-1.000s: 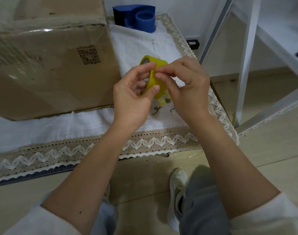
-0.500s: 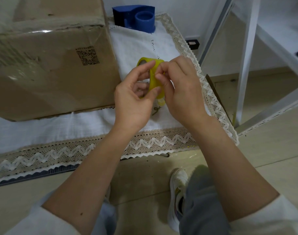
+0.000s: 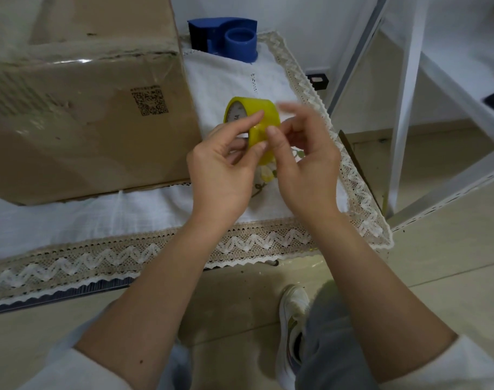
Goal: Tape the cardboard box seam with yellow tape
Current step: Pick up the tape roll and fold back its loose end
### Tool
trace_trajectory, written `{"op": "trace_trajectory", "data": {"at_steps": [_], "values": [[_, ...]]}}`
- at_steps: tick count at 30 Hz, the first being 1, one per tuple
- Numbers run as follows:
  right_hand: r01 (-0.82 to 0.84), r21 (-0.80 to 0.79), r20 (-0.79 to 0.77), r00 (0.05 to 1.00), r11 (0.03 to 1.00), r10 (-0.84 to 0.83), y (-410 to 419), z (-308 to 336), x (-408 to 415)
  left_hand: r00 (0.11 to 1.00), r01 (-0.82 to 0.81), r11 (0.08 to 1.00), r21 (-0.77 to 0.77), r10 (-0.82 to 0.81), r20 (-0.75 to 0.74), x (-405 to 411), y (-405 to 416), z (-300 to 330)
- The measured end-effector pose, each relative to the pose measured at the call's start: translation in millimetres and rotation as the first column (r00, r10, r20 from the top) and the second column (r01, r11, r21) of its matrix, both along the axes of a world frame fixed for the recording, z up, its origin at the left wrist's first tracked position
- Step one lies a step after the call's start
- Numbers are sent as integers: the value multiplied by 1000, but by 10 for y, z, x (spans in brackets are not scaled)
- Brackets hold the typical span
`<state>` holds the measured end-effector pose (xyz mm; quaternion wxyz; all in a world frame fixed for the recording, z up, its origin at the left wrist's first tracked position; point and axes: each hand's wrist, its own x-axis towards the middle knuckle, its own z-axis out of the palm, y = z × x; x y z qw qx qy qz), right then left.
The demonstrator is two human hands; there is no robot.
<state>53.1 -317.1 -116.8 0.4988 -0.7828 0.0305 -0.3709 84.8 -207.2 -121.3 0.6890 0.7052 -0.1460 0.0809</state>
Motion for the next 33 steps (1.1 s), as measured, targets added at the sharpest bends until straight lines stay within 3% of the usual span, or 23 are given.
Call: {"op": "trace_trajectory", "data": {"at_steps": [2, 5, 10, 17, 21, 26, 29, 31, 33], "values": [[40, 219, -41, 999, 975, -32, -45, 63, 13, 999, -39, 999, 2, 39, -2, 10, 35, 3], [108, 342, -246, 969, 933, -22, -146, 133, 28, 1000, -28, 1000, -7, 28, -11, -8, 58, 19], [43, 601, -407, 876, 798, 260, -126, 202, 77, 999, 44, 998, -35, -45, -7, -48, 40, 40], [-41, 813, -278, 849, 581, 449, -51, 211, 69, 962, -16, 991, 130, -20, 272, -62, 26, -26], [-40, 834, -246, 866, 550, 436, -54, 203, 68, 942, -52, 989, 141, 2, 334, -53, 6, -71], [-62, 791, -229, 893, 608, 388, -36, 151, 57, 938, -50, 992, 116, 7, 346, -66, -17, -49], [-104, 755, -198, 906, 648, 375, -13, 187, 28, 968, -31, 998, 49, 17, 250, -58, 1, -10], [-94, 555, -185, 955, 826, 232, 4, 177, -16, 988, -10, 1000, -11, 11, 151, -58, 9, 12], [-43, 221, -115, 991, 974, 70, -10, 135, -34, 995, -1, 999, -37, 4, 102, -52, 23, 21]]}}
